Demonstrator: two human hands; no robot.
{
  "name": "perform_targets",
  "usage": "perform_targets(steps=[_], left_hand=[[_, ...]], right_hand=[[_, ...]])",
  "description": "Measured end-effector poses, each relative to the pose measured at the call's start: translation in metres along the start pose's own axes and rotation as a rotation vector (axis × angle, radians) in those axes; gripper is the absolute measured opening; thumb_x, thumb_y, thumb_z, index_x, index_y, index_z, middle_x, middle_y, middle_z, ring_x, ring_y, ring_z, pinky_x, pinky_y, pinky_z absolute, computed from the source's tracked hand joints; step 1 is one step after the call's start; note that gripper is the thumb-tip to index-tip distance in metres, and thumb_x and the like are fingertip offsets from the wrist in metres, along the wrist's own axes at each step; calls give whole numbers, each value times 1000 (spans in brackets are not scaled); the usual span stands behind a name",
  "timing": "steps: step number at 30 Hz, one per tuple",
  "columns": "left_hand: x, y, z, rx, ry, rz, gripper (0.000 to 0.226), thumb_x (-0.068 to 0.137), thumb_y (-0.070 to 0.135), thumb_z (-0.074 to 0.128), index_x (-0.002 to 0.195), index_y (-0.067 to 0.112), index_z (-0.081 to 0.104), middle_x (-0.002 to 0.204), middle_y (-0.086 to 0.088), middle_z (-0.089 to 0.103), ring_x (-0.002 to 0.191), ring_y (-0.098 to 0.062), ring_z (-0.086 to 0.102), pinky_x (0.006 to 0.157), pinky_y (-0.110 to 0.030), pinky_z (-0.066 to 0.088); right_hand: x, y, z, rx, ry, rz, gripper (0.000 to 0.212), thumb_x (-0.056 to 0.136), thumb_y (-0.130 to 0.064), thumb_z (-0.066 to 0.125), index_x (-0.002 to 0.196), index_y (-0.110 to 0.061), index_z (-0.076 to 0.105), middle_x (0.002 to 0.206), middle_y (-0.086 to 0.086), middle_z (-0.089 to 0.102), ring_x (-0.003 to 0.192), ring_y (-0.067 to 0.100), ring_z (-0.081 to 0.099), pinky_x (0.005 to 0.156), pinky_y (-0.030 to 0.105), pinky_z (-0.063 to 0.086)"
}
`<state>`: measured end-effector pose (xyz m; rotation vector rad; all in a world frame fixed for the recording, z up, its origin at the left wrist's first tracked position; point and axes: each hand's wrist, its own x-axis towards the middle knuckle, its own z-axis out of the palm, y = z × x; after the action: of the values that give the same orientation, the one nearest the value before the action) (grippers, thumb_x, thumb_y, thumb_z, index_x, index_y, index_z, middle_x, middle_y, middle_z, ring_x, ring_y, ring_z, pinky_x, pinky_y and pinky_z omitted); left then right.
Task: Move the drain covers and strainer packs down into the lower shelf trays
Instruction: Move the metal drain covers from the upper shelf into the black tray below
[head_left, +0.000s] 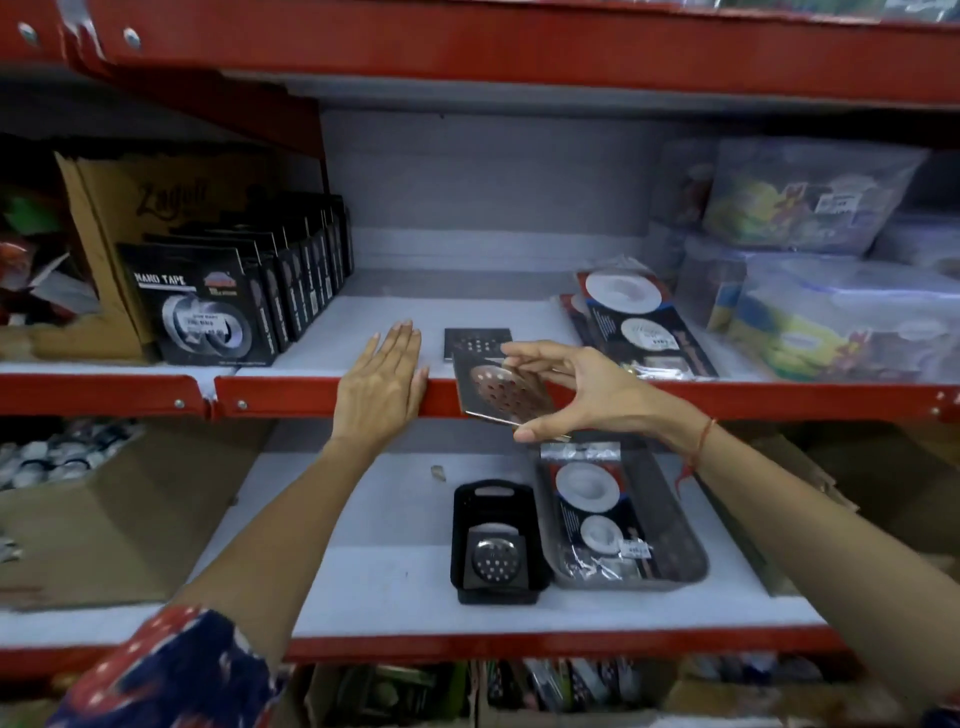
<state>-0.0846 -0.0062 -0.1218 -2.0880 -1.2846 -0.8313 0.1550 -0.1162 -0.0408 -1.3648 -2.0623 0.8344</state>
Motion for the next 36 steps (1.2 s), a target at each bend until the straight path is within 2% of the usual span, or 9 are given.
perform_targets(steps=[5,9,11,15,22,26,31,34,36], left_hand=[[0,1,3,17,46,2,56,101,30,19,130,-2,55,133,-17,59,126,-24,55,111,-38,38],[-1,1,5,11,94,-1,53,101,29,22,132,-1,52,136,-16,56,129,-23,52,113,-39,36],[-1,2,7,14,124,-1,54,101,29,20,132,-1,53,136,-16,56,129,-23,53,112,-40,37],[1,0,15,29,232,20,50,101,27,25,130,1,56,133,-14,59,127,-21,55,110,-41,40],[3,-5,28,27,391,88,47,98,22,30,130,2,56,136,-13,56,129,-21,53,111,-43,39],[3,-6,31,32,432,106,46,97,21,31,131,2,56,137,-12,56,130,-21,52,112,-42,37],[3,-6,30,33,450,118,47,96,21,31,131,1,55,137,-12,56,130,-20,51,113,-42,36],[3,-5,30,28,446,121,46,96,21,32,131,1,56,137,-12,56,130,-21,51,112,-43,37],[4,-5,29,31,435,115,46,96,20,32,131,2,55,137,-12,56,130,-20,51,112,-43,37]], right_hand=[[-22,13,30,12,-39,-8,92,56,-31,89,137,-29,45,132,-14,53,125,-5,48,109,12,32],[-16,39,56,-158,-84,86,100,52,-50,86,139,-33,40,134,-18,47,120,-1,48,105,20,38],[-8,60,71,-242,-78,131,108,49,-58,83,142,-31,35,139,-13,47,123,5,48,107,28,40],[17,113,104,-462,-107,246,116,52,-61,79,147,-21,27,143,0,49,127,18,50,106,31,42],[55,168,145,-604,-298,263,118,55,-44,81,149,-20,14,139,12,47,117,28,55,93,37,51],[65,184,162,-653,-359,319,121,53,-46,84,148,-16,16,138,15,47,120,31,53,94,41,50],[68,195,170,-658,-393,374,120,53,-47,85,147,-16,18,137,15,46,118,32,54,96,40,49],[67,188,167,-680,-400,355,121,53,-50,84,148,-16,17,137,16,48,120,32,53,98,41,48],[65,174,160,-715,-382,299,111,58,-51,81,147,-13,27,140,14,47,124,30,51,100,40,47]])
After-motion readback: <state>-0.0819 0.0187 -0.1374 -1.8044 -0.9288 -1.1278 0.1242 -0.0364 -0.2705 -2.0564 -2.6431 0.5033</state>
